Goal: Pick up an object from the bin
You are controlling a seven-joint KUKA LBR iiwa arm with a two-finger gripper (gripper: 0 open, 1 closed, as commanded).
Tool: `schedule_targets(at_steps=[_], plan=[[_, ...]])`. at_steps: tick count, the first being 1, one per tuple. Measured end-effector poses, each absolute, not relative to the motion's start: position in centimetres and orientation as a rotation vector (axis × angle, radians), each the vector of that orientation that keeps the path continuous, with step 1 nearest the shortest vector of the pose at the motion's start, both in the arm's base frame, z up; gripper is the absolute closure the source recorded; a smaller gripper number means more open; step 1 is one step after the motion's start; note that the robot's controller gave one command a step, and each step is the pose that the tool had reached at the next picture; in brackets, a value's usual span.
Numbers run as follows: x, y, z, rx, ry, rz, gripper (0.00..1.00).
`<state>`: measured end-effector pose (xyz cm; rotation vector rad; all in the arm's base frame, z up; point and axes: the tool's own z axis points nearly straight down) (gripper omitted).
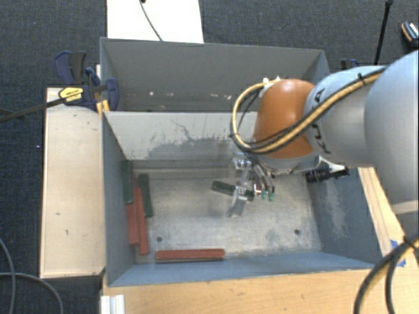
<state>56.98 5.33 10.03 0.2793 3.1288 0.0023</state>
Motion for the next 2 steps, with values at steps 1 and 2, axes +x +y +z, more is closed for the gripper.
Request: schedule_targets(at_steps=[1,2], plan=[[57.07,6.47,6.94,0.472,3.109,0.001,0.0],[57.1,6.44,6.99,0.469,3.108,0.0,0.0]])
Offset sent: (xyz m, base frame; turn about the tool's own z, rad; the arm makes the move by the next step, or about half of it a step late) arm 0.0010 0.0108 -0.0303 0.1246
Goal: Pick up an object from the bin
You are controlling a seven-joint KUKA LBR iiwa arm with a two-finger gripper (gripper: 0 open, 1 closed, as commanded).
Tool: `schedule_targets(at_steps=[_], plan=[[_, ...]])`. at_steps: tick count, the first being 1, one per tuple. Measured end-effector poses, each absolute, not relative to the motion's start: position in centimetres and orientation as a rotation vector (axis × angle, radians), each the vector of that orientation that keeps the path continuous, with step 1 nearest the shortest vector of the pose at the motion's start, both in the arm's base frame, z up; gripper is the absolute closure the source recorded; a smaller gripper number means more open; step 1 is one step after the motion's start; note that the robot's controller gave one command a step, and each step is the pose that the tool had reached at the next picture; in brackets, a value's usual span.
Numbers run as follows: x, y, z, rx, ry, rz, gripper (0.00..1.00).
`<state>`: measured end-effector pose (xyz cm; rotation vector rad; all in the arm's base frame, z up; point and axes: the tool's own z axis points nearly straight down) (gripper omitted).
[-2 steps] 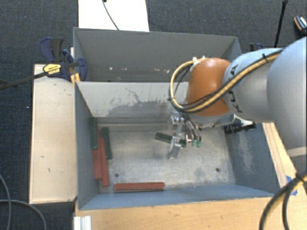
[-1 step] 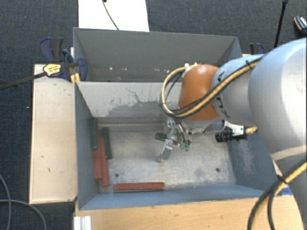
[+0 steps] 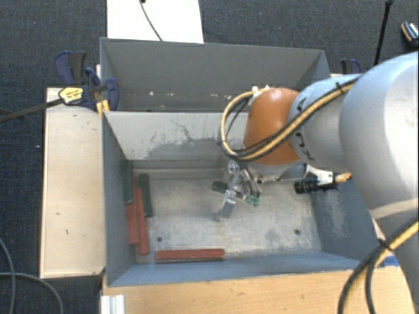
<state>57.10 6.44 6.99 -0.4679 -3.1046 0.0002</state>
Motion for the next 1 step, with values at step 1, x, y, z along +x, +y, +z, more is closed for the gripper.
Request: schedule_targets(at_steps=[1], plan=[[57.11,6.46,7.01,-0.466,-3.105,0.0,1.0]])
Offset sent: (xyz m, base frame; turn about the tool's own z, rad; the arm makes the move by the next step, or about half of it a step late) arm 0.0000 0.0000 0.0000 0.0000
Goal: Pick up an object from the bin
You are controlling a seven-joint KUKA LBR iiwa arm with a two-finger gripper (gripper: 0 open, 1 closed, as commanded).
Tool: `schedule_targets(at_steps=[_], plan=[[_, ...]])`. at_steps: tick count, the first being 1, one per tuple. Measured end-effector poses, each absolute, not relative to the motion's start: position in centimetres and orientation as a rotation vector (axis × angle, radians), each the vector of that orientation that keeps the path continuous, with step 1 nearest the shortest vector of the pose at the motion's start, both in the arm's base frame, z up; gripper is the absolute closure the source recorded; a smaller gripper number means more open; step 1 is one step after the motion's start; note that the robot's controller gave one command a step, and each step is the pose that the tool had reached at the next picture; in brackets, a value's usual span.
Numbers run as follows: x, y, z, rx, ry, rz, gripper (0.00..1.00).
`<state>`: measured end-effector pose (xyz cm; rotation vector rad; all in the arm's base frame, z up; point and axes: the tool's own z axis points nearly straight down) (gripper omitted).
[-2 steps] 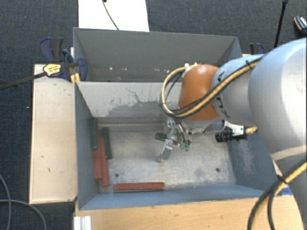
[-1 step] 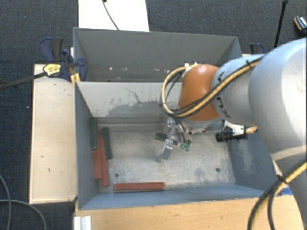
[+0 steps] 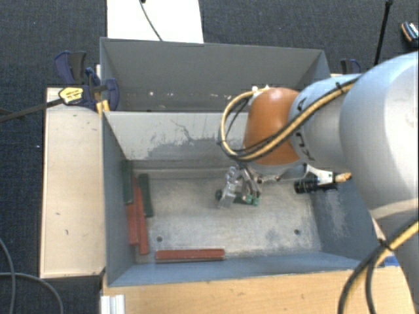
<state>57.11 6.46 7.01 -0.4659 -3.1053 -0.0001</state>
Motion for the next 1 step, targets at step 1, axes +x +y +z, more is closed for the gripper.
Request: schedule_targets(at_steps=[1], plan=[[57.2,6.44,7.81,-0.464,-3.111,-0.002,1.0]])
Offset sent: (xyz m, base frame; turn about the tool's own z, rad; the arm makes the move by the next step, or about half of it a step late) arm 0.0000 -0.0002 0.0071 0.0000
